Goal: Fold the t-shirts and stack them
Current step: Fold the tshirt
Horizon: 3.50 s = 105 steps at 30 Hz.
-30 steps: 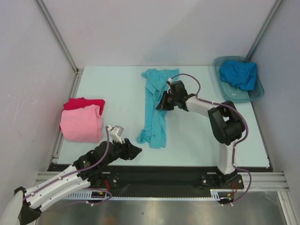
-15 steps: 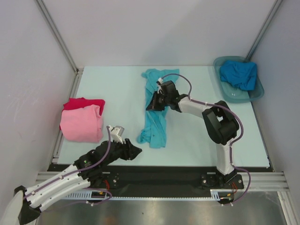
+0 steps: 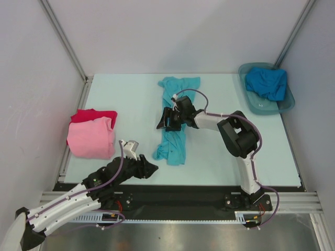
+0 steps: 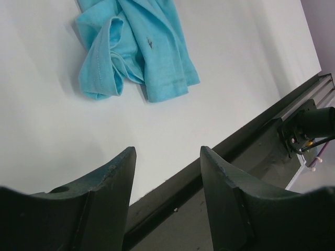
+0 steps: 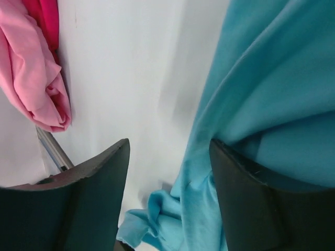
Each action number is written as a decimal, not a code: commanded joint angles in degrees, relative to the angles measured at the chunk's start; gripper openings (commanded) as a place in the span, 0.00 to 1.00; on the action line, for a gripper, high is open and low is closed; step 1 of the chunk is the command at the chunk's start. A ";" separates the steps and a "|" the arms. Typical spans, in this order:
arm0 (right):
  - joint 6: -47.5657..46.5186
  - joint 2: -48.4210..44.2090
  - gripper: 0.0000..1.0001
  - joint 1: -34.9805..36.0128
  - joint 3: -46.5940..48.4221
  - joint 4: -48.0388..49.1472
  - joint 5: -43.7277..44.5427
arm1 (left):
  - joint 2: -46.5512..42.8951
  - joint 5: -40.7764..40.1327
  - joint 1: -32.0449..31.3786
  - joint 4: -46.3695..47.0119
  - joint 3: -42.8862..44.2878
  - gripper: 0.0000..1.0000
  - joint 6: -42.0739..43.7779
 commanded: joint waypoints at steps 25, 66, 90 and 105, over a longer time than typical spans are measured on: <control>-0.62 -25.46 0.62 -6.43 -22.21 3.39 6.41 | 3.49 0.11 -0.52 4.14 1.77 0.58 -0.43; 5.18 -5.08 0.34 -15.23 -18.44 20.10 -1.68 | 4.46 -1.91 -1.48 -2.62 7.48 0.57 0.62; -0.01 -13.59 0.00 -22.78 -22.13 8.41 3.33 | 1.64 -2.00 -1.48 -3.50 6.25 0.58 -0.08; -3.26 -9.82 0.24 -22.79 -18.17 2.78 3.16 | 2.96 -1.12 -1.57 -1.66 5.90 0.57 -0.26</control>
